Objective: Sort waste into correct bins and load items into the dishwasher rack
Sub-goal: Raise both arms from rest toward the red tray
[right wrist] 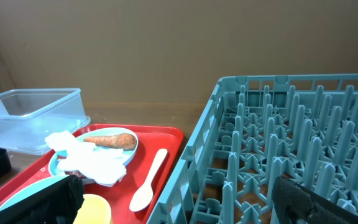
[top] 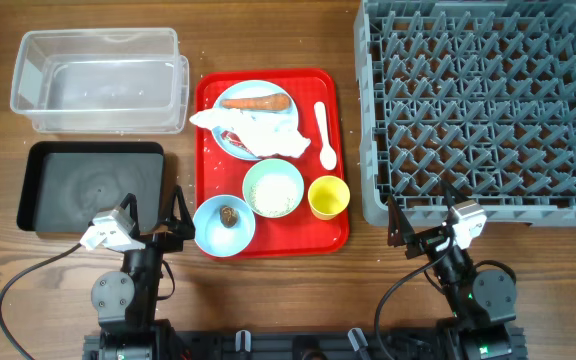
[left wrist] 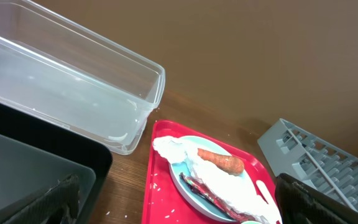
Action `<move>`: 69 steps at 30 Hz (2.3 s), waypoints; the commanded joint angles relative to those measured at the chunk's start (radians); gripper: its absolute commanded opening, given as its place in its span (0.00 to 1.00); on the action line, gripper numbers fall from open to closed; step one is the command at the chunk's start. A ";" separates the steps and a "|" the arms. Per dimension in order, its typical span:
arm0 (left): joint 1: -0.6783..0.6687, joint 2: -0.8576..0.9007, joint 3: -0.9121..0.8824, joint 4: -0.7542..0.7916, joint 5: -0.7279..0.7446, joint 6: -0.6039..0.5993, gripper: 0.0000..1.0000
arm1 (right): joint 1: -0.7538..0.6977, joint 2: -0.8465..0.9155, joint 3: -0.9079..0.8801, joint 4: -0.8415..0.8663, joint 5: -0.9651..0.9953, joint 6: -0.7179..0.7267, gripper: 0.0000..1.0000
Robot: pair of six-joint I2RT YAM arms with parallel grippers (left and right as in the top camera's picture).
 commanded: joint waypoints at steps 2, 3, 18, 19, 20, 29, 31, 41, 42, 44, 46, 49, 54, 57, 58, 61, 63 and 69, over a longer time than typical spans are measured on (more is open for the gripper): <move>0.000 -0.011 -0.006 -0.002 0.012 0.023 1.00 | -0.003 -0.005 -0.001 0.002 -0.016 0.017 1.00; 0.000 -0.011 -0.006 -0.002 0.012 0.023 1.00 | -0.003 -0.005 -0.001 0.002 -0.016 0.017 1.00; 0.000 -0.011 -0.006 -0.002 0.012 0.023 1.00 | -0.003 -0.005 -0.001 0.002 -0.016 0.017 1.00; 0.000 -0.011 -0.006 -0.002 0.012 0.023 1.00 | -0.003 -0.005 -0.001 0.002 -0.016 0.018 1.00; 0.000 -0.011 -0.006 -0.002 0.012 0.023 1.00 | -0.003 -0.005 -0.001 0.002 -0.016 0.017 1.00; 0.000 -0.011 -0.006 -0.002 0.012 0.023 1.00 | -0.003 -0.005 -0.001 0.002 -0.016 0.017 1.00; 0.000 -0.011 -0.006 -0.002 0.012 0.023 1.00 | -0.003 -0.005 -0.001 0.002 -0.016 0.017 1.00; 0.000 -0.011 -0.006 -0.002 0.012 0.023 1.00 | -0.003 -0.005 -0.001 0.002 -0.016 0.018 1.00; 0.000 -0.011 -0.006 -0.002 0.012 0.023 1.00 | -0.003 -0.005 -0.001 0.002 -0.016 0.017 1.00; 0.000 -0.011 -0.006 -0.002 0.012 0.023 1.00 | -0.003 -0.005 -0.001 0.001 0.005 0.010 1.00; 0.000 -0.011 -0.006 -0.002 0.012 0.023 1.00 | -0.003 -0.005 -0.001 -0.004 0.037 0.015 1.00; 0.000 -0.011 -0.006 -0.002 0.012 0.023 1.00 | -0.003 -0.005 -0.001 0.008 0.067 0.020 1.00; 0.000 -0.011 -0.006 0.089 0.101 0.009 1.00 | -0.003 -0.005 -0.001 0.019 0.066 0.058 1.00; 0.000 -0.009 0.022 0.114 0.121 0.024 1.00 | -0.003 -0.005 -0.001 0.053 0.029 0.101 1.00; 0.000 0.002 0.056 0.092 0.121 0.028 1.00 | -0.003 -0.005 0.003 0.074 0.027 0.100 1.00; 0.000 0.071 0.178 -0.001 0.128 0.098 1.00 | -0.003 -0.005 0.052 0.092 -0.048 0.093 1.00; 0.000 0.169 0.309 -0.092 0.137 0.158 1.00 | -0.003 -0.005 0.089 0.092 -0.064 0.093 1.00; 0.000 0.641 0.854 -0.480 0.140 0.260 1.00 | -0.003 0.093 0.283 -0.016 -0.101 0.016 1.00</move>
